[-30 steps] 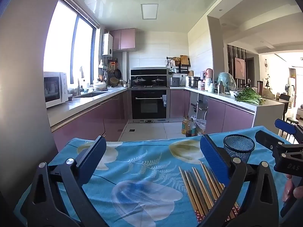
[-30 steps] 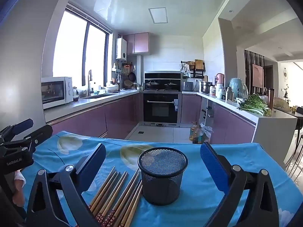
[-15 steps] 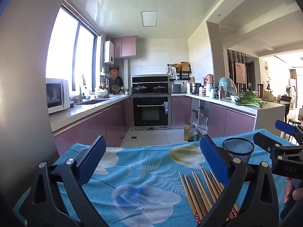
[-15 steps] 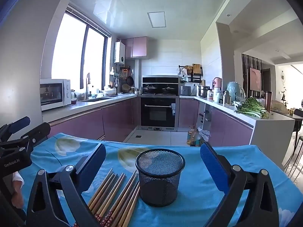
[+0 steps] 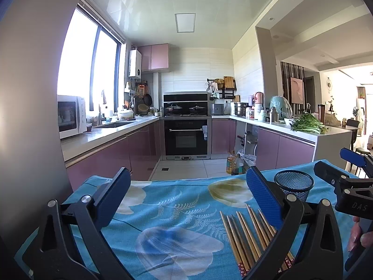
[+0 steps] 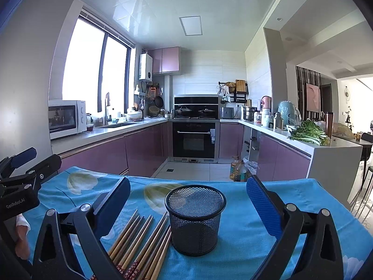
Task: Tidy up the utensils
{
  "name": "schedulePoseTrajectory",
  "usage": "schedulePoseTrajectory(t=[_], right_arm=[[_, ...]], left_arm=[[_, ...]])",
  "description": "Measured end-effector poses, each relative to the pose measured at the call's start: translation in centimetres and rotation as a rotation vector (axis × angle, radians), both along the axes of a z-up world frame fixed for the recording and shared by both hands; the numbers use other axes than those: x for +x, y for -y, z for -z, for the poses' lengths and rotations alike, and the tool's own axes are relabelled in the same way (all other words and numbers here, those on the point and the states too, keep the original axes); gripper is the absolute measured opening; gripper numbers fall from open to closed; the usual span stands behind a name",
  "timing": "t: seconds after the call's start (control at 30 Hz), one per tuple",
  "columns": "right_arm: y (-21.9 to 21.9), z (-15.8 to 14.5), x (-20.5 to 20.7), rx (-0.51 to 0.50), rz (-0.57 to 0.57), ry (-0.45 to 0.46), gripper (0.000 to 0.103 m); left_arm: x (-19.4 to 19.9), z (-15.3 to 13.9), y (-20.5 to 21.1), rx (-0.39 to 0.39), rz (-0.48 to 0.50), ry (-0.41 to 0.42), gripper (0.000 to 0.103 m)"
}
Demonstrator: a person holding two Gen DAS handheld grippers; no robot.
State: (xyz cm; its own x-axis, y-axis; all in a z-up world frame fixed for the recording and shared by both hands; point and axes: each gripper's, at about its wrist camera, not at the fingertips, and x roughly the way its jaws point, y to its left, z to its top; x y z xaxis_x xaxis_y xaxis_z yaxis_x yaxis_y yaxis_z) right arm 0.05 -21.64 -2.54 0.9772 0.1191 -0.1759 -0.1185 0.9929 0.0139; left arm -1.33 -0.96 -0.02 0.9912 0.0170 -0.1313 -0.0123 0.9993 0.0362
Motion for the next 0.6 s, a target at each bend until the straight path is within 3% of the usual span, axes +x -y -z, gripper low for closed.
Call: schedulePoseTrajectory(t=[0.6], right_arm=[[0.19,0.07,-0.03,0.005,-0.001,-0.004,0.097]], left_arm=[[0.0,0.08,-0.03,-0.001,-0.001,0.001,0.098]])
